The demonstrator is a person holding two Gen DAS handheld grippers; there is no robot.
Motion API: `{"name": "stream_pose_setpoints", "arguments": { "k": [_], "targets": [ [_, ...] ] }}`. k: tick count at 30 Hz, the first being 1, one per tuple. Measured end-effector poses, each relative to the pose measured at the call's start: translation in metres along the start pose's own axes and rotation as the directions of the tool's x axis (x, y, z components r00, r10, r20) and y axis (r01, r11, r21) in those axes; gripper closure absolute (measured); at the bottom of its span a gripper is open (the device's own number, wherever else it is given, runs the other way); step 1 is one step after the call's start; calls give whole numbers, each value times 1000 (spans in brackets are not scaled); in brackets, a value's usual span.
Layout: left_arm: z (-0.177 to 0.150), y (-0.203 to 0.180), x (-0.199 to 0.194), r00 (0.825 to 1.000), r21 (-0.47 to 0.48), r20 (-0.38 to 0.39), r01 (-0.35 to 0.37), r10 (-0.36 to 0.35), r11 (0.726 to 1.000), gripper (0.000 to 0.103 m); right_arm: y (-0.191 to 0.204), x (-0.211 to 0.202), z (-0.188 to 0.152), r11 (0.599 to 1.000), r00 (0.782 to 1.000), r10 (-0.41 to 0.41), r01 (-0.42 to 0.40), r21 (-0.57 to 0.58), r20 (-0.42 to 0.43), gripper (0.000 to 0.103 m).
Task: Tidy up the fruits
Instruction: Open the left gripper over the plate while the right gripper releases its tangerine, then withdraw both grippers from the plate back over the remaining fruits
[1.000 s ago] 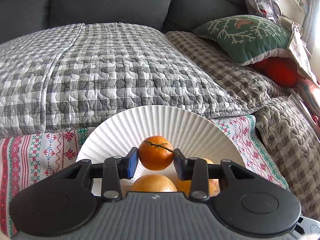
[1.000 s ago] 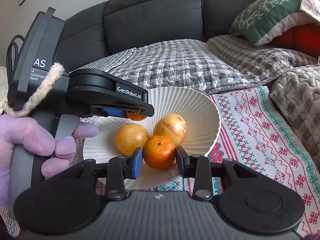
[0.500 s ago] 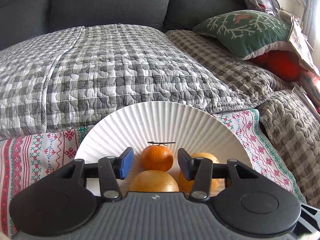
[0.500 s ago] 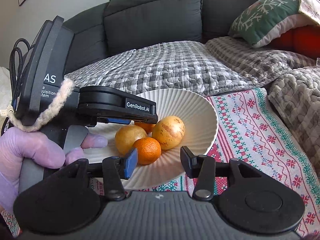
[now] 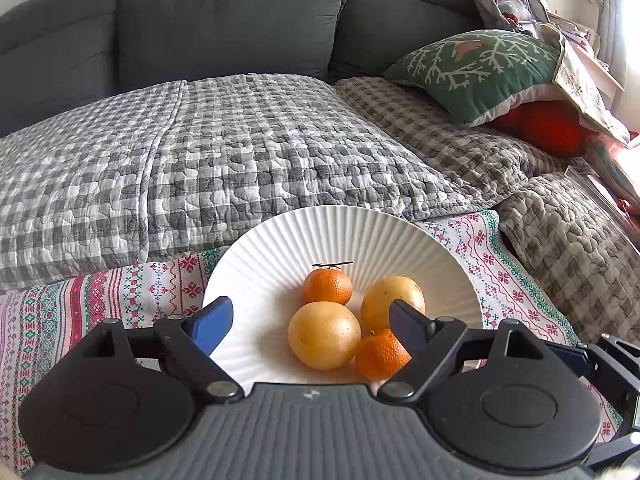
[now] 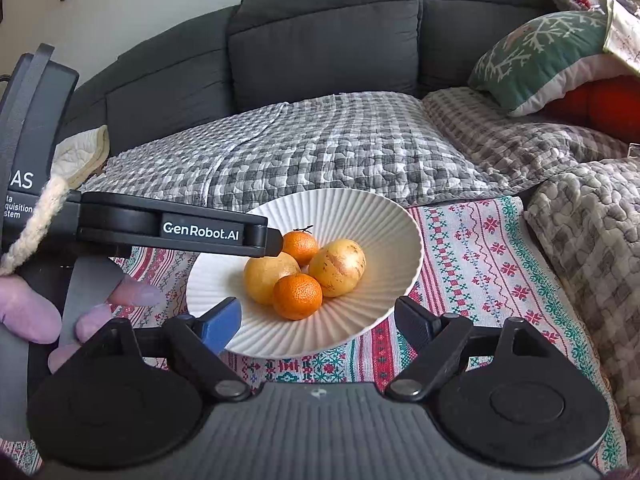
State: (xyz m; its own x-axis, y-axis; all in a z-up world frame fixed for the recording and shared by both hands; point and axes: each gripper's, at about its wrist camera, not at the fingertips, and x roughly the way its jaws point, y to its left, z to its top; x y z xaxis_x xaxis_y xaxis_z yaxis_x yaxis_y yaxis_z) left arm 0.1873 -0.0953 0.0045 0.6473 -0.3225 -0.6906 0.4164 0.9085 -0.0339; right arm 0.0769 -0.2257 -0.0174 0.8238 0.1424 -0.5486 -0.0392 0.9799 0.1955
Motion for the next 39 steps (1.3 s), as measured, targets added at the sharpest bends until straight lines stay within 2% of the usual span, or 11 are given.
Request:
{"name": "stream_pose_setpoints", "arguments": {
  "k": [11,18,24,34,39],
  "targets": [
    [-36,7,-60,999,16,4,-34,34,999,9,-5,-36,-4,999,1000,-5,4,-52,-19,10],
    [-66,6,-87,997,-10,-24,-74,74,997,9,-5,-54,-13,993,999,-31,26,-117,-38,6],
    [-86,3,-108,994,-16,-42,-103,102,995,9,-7,-69,-22,995,998,-37,32,-89,-51,6],
    [-119,-1,-131,992,-17,-43,-123,122,992,9,5,-82,-34,987,995,-72,60,-149,-73,4],
    [-132,5,-129,991,-33,-50,-124,122,992,9,13,-84,-42,964,991,-121,104,-246,-59,4]
  ]
}}
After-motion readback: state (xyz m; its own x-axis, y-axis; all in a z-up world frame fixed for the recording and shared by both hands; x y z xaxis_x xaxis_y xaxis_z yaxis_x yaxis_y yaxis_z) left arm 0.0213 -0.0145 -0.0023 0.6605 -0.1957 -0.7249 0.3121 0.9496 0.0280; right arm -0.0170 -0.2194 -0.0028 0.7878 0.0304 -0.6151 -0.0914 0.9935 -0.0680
